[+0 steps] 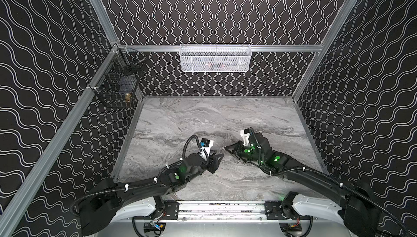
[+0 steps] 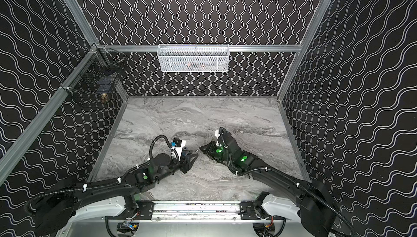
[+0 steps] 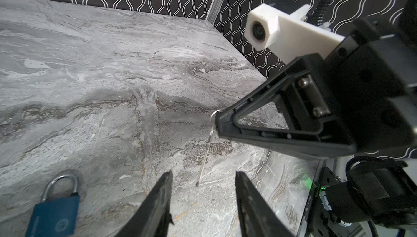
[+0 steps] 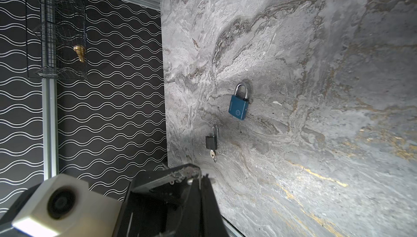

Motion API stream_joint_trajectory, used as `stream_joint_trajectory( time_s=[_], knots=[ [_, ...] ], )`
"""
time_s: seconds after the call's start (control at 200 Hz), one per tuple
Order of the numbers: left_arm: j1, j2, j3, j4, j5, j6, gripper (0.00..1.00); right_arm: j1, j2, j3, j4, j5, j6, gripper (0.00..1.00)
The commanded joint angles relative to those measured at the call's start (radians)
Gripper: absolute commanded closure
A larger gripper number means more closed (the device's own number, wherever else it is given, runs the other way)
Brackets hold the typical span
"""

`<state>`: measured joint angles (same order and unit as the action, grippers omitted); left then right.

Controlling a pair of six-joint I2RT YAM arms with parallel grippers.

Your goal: Unlock with the key

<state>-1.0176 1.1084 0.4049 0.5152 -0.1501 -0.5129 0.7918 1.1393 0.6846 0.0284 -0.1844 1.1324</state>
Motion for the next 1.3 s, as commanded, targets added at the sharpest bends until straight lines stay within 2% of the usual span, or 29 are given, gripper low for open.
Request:
stream_joint_trajectory(
  time_s=[0.0,0.34,0.42,0.566,0.641,0.751,0.866,1.101,1.296],
  knots=[
    [0.001,0.016,0.011,0.089,0.023,0.03,0.6,0.001,-0.007,-0.001,0.026,0.005,0.008,1.0],
    [0.001,0.055,0.006,0.126,0.029,0.02,0.76,0.002,-0.008,-0.005,0.042,0.006,0.003,1.0],
    [0.001,0.053,0.009,0.121,0.023,0.025,0.84,0.002,-0.004,0.0,0.031,0.007,0.0,1.0],
    [0.001,0.058,0.02,0.089,-0.002,0.024,0.85,0.001,-0.007,0.0,0.038,0.003,0.004,1.0],
    [0.001,0.06,0.029,0.063,-0.021,0.017,0.84,0.001,-0.006,0.005,0.035,0.005,0.001,1.0],
    [0.001,0.056,0.02,0.073,-0.03,0.031,0.73,0.002,-0.006,0.008,0.037,0.0,0.0,1.0],
    [0.002,0.055,0.017,0.061,-0.053,0.06,0.7,0.001,-0.006,0.017,0.03,-0.001,-0.002,1.0],
    [0.004,0.072,-0.005,0.13,-0.006,0.108,0.69,0.007,-0.009,0.031,0.028,0.0,-0.004,1.0],
    [0.011,0.103,-0.001,0.172,0.003,0.127,0.74,0.009,-0.006,0.037,0.03,-0.002,0.0,1.0]
  ],
)
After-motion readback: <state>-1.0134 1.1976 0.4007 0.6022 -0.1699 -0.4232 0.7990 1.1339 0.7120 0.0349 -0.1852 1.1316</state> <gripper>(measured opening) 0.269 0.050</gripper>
